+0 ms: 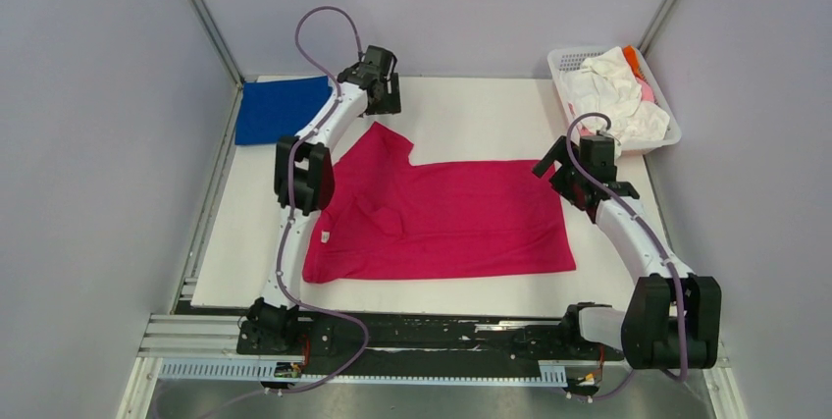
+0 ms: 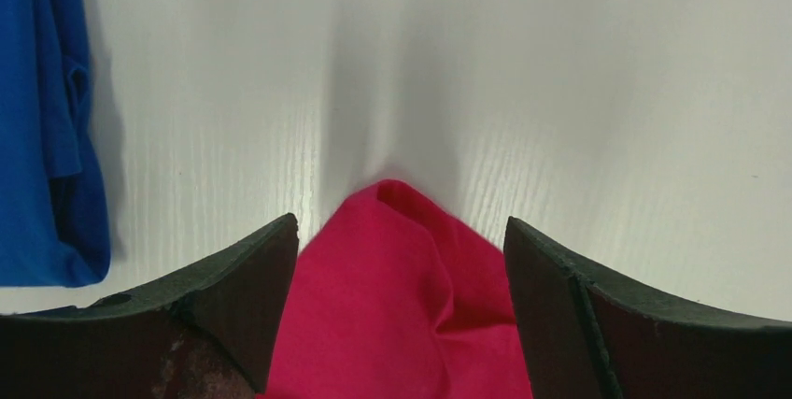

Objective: Fold and stack the t-shirts
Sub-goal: Grab the side of the flattened tshirt furthest away from the robot with both arms

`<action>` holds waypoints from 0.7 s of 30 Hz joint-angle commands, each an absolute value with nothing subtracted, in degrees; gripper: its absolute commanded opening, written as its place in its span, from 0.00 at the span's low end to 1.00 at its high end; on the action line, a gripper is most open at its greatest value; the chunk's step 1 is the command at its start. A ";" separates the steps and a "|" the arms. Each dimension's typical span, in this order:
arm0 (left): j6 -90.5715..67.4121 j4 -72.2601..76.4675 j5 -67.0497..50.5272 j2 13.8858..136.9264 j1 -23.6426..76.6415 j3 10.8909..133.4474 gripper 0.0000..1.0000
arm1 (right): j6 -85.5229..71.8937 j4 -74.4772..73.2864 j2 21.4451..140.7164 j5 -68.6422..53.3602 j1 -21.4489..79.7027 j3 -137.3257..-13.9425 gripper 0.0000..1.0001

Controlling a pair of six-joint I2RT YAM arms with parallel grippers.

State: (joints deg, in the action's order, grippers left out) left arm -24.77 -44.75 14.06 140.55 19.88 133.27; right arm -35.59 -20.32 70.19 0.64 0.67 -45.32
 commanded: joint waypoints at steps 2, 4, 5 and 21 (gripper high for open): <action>-22.88 -44.27 15.53 145.04 19.78 137.94 0.84 | -34.04 -17.38 71.98 1.27 0.53 -46.93 1.00; -23.24 -43.11 14.96 146.12 19.78 138.16 0.82 | -34.01 -17.38 72.51 0.98 0.53 -47.01 1.00; -23.50 -42.82 15.17 146.72 19.78 138.32 0.81 | -33.94 -17.25 72.71 0.97 0.52 -47.02 1.00; -26.79 -46.19 14.83 146.31 19.90 135.58 0.52 | -33.55 -17.18 74.14 -0.02 0.52 -46.97 1.00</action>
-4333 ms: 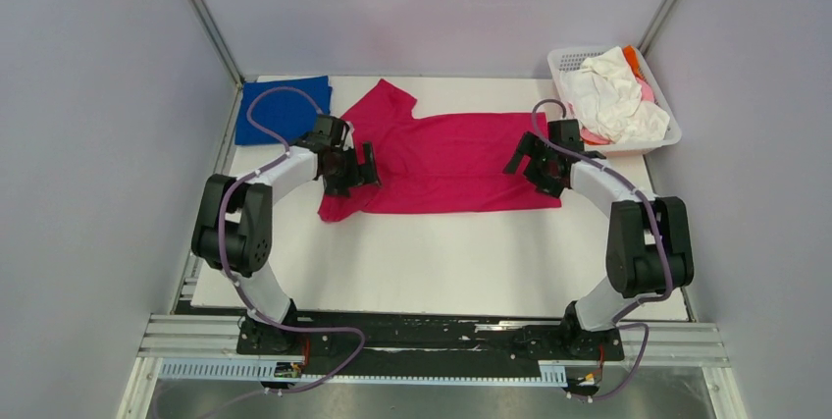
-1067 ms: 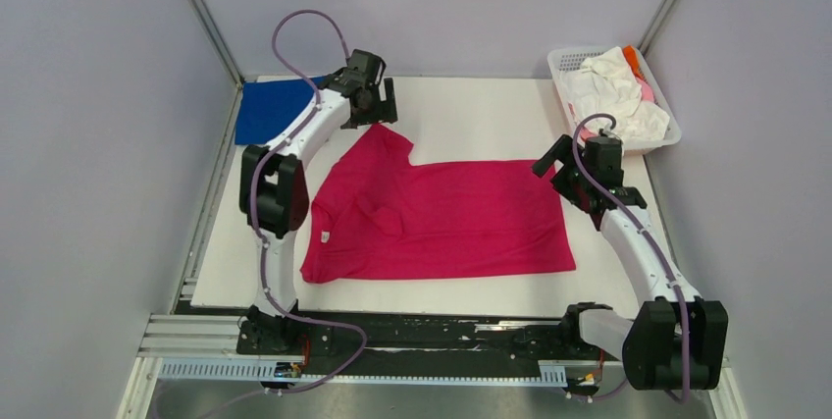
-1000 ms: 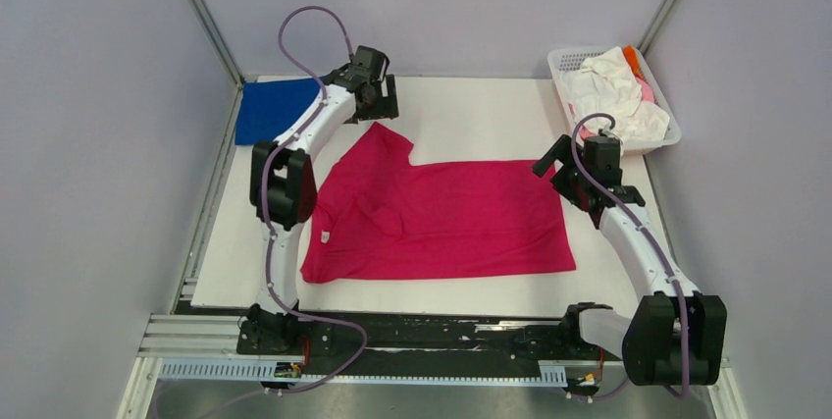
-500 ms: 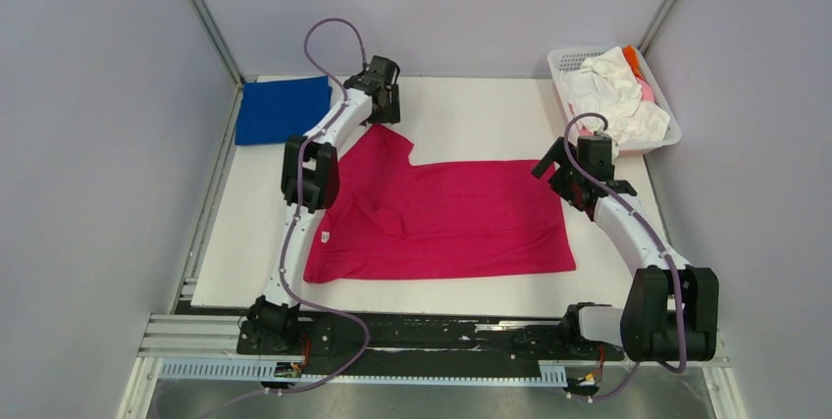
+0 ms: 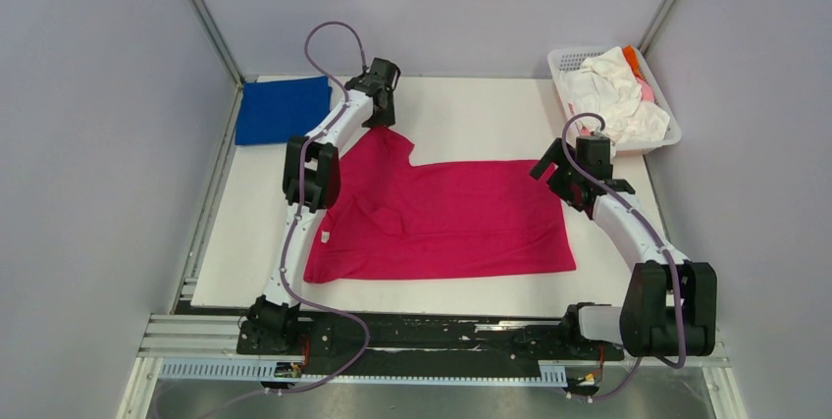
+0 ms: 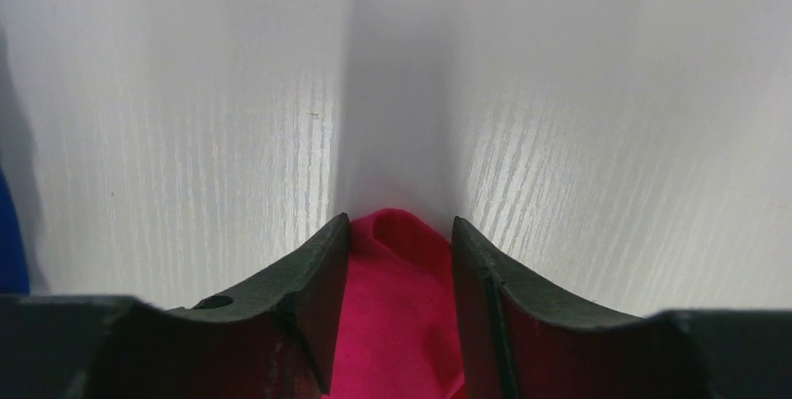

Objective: Fold and stack the t-shirts
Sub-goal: Grab the side of the flattened tshirt furthest away from the robot with both arms

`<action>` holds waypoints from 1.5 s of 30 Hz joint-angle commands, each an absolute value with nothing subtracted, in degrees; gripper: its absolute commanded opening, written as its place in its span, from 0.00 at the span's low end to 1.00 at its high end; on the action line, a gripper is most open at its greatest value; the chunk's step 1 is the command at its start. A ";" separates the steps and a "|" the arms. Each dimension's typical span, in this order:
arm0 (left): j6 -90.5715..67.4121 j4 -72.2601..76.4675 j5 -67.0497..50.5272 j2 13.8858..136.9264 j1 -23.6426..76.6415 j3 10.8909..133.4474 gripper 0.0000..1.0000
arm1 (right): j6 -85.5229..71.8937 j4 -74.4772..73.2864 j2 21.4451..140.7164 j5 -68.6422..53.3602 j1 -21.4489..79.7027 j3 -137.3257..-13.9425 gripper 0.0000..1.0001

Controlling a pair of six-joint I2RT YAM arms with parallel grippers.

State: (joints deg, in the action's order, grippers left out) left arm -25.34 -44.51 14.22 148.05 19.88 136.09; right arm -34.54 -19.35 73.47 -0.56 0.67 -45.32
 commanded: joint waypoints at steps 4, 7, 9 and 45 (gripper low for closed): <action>-27.18 -47.31 15.54 145.49 20.16 134.69 0.35 | -33.23 -17.36 75.86 2.64 0.52 -48.14 1.00; -27.19 -47.66 16.05 145.10 20.21 134.59 0.23 | -32.63 -17.40 78.09 2.35 0.52 -50.45 1.00; -27.28 -47.71 16.08 144.84 20.21 134.56 0.13 | -32.36 -17.51 79.76 2.18 0.80 -52.49 1.00; -28.76 -39.30 15.17 115.45 23.04 100.43 0.00 | -31.14 -40.29 120.06 27.68 7.20 -88.62 0.74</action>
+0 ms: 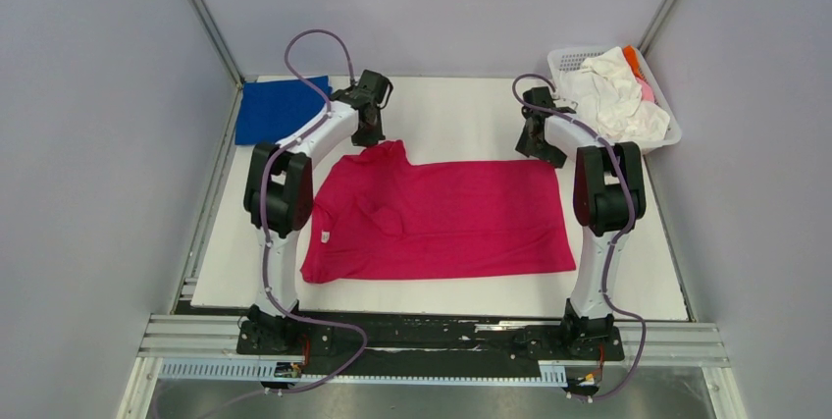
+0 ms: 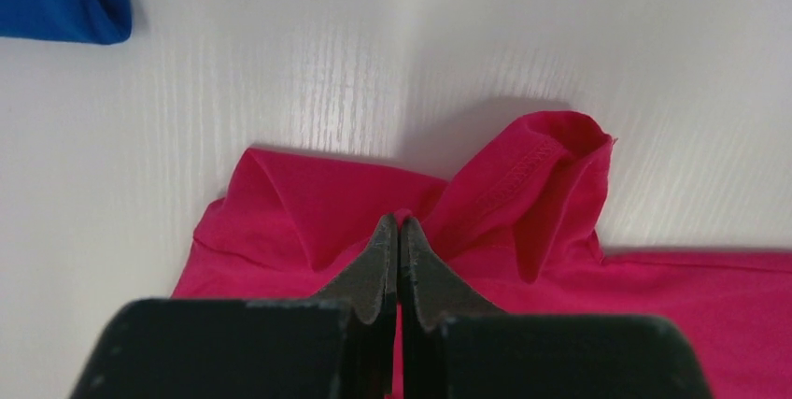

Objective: Fold and stack the t-shirts
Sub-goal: Grab the side of the flattened tshirt furthest away from the robot with both arms

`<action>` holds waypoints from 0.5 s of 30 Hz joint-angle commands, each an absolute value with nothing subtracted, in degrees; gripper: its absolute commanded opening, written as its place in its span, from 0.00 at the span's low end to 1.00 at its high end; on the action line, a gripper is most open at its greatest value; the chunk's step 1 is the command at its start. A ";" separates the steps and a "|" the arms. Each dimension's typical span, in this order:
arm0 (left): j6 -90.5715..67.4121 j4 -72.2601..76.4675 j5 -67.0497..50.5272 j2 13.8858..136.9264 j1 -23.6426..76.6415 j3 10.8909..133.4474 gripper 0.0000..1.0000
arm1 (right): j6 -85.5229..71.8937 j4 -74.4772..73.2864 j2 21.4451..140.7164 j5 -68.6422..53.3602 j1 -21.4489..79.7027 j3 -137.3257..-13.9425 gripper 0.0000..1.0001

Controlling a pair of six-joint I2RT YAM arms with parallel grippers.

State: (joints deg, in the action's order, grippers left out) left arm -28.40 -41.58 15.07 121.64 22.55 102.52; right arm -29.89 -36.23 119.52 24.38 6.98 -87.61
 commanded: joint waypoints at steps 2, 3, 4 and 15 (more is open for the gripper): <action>-28.68 -39.18 15.12 113.95 23.22 98.83 0.00 | -31.60 -40.97 119.34 28.81 7.37 -88.02 0.71; -28.66 -38.98 15.12 113.44 23.38 98.33 0.00 | -31.76 -41.04 119.02 29.13 7.34 -87.64 0.69; -28.66 -38.91 15.03 112.43 23.56 97.31 0.00 | -32.00 -41.04 118.67 29.55 7.34 -87.29 0.67; -28.02 -37.45 14.50 105.22 25.08 89.36 0.00 | -32.48 -39.00 117.78 30.01 7.60 -87.10 0.26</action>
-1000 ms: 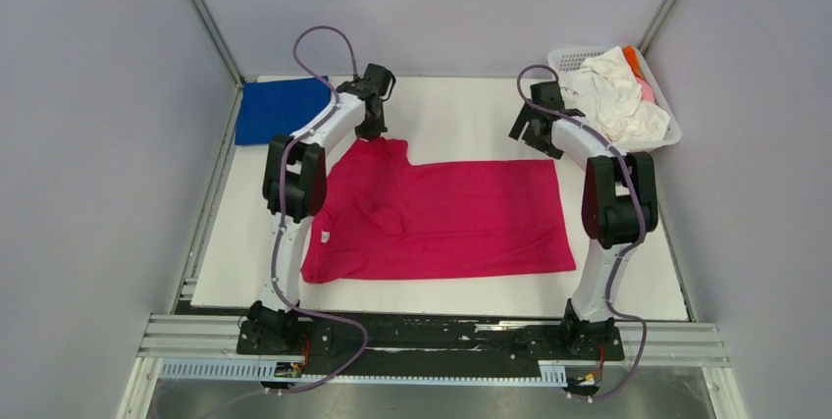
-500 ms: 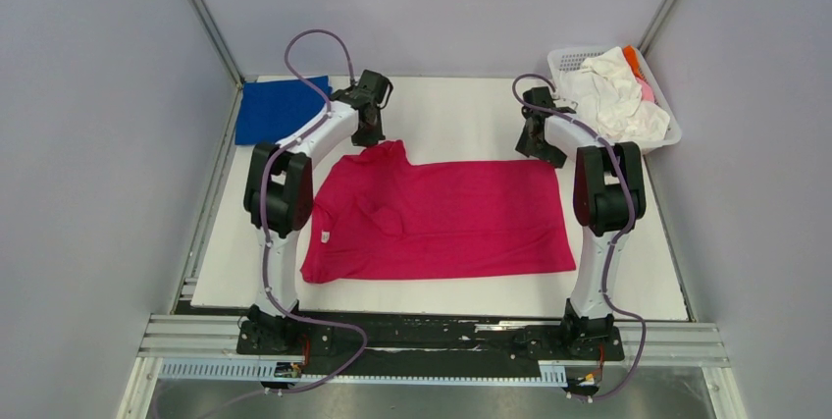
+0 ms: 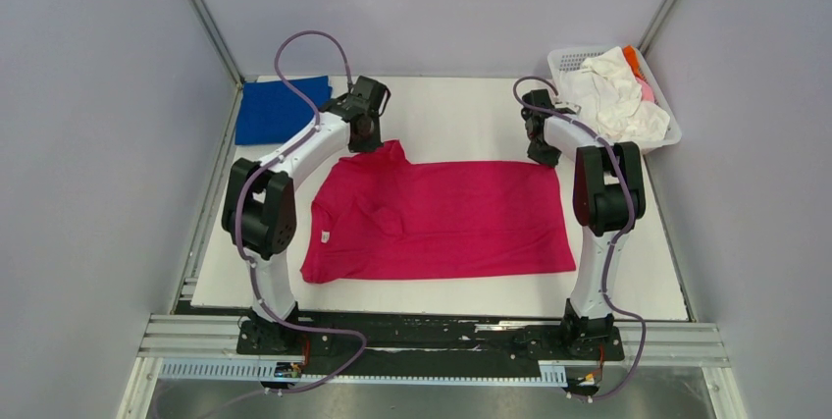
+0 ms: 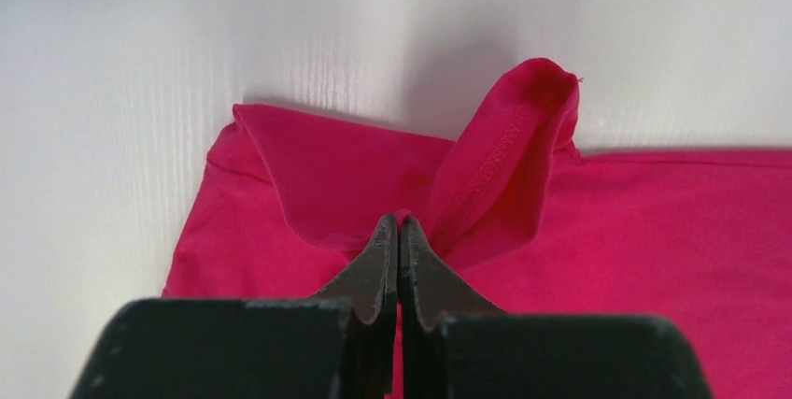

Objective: Fold and stack the t-shirts
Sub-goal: Grab the side of the flattened tshirt furthest away from the robot with both arms, then fold the other side of the tshirt into a rectangle

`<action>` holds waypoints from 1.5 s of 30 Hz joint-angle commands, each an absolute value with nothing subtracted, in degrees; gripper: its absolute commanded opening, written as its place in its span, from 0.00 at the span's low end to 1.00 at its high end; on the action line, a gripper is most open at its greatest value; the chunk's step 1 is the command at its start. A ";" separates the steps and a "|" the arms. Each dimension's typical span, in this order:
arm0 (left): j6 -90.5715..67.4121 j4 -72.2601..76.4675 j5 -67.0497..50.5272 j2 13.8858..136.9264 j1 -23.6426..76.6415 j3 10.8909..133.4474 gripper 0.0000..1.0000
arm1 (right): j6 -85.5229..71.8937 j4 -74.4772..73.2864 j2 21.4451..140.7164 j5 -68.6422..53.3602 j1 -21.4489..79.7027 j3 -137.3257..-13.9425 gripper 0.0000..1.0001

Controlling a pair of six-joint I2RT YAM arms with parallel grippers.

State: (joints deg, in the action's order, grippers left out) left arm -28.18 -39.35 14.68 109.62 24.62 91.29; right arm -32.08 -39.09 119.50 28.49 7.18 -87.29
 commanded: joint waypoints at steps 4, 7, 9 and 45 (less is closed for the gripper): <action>-28.12 -37.44 14.41 103.16 25.49 86.96 0.00 | -31.91 -37.38 116.42 30.38 8.17 -86.43 0.13; -28.16 -37.33 14.22 101.64 25.91 85.50 0.00 | -31.17 -36.50 114.91 31.46 8.84 -86.00 0.00; -28.09 -37.39 14.25 100.29 26.19 84.10 0.00 | -30.78 -36.14 113.85 32.21 9.54 -85.49 0.00; -35.31 -49.30 20.81 71.85 35.95 63.83 0.00 | -30.37 -36.39 92.15 34.16 13.97 -67.87 0.01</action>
State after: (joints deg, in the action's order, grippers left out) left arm -32.40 -46.35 18.81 75.07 34.81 64.20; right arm -31.35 -37.26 95.15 32.93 13.47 -68.25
